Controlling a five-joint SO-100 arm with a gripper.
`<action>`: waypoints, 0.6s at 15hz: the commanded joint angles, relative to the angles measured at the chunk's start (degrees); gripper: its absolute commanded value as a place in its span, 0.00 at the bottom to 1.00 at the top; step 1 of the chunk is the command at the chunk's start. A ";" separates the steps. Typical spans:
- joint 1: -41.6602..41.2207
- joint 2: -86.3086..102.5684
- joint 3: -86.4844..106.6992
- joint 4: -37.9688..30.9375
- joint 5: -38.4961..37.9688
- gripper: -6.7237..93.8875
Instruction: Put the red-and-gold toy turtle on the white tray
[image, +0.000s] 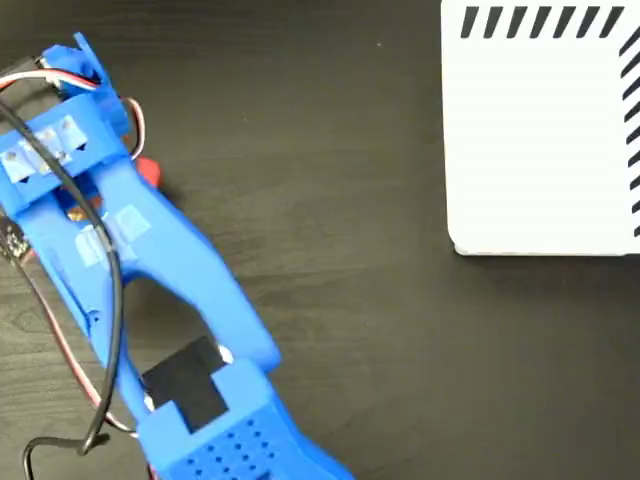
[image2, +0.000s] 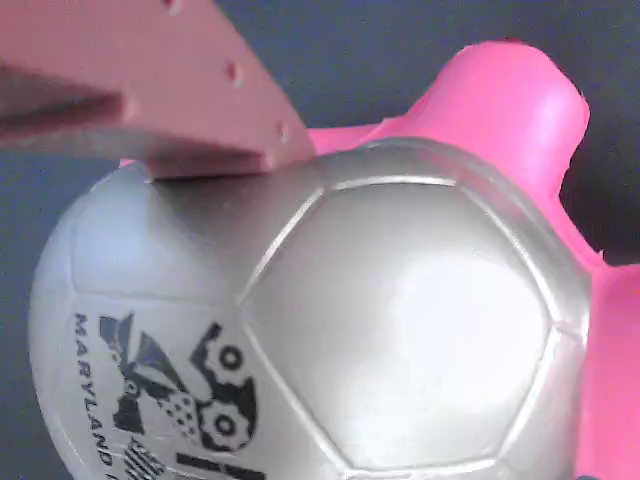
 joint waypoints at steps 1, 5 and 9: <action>4.22 20.83 4.39 -8.17 5.36 0.07; 21.53 29.88 6.24 -9.05 10.37 0.07; 41.75 22.32 -2.29 -0.53 7.47 0.07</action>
